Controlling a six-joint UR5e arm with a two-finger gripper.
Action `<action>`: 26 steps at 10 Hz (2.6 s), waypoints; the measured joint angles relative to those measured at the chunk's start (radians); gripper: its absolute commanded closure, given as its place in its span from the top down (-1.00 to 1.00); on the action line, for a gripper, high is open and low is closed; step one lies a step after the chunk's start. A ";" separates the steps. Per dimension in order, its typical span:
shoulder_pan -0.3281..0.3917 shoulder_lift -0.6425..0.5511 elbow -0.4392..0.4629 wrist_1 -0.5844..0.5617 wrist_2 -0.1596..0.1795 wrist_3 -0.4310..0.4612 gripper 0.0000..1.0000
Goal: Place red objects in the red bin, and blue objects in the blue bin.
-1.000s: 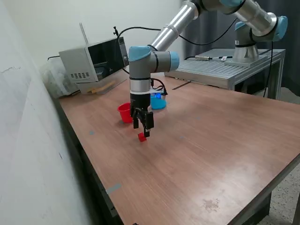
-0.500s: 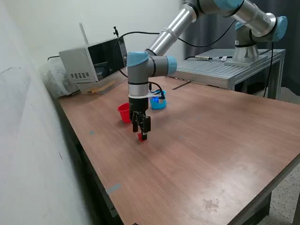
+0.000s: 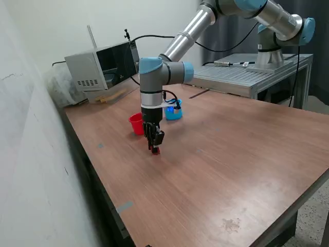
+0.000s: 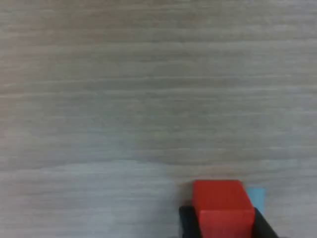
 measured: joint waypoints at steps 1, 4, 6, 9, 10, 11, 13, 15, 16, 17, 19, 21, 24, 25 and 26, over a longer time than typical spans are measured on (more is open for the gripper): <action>0.001 -0.013 0.008 0.003 -0.022 -0.002 -1.00; 0.010 -0.145 0.101 0.007 -0.049 -0.006 -1.00; 0.010 -0.249 0.177 0.008 -0.051 -0.012 -1.00; -0.070 -0.303 0.214 0.009 -0.052 -0.036 -1.00; -0.109 -0.303 0.217 0.010 -0.050 -0.039 -1.00; -0.143 -0.299 0.218 0.010 -0.049 -0.041 -1.00; -0.189 -0.284 0.216 0.010 -0.048 -0.047 -1.00; -0.207 -0.274 0.215 0.009 -0.048 -0.050 -1.00; -0.210 -0.271 0.215 0.009 -0.048 -0.051 1.00; -0.210 -0.271 0.216 0.009 -0.048 -0.051 1.00; -0.211 -0.271 0.217 0.008 -0.048 -0.051 1.00; -0.211 -0.272 0.218 0.008 -0.048 -0.055 1.00; -0.194 -0.362 0.274 0.067 -0.051 -0.063 1.00; -0.170 -0.449 0.333 0.119 -0.053 -0.061 1.00; -0.134 -0.558 0.398 0.188 -0.055 -0.056 1.00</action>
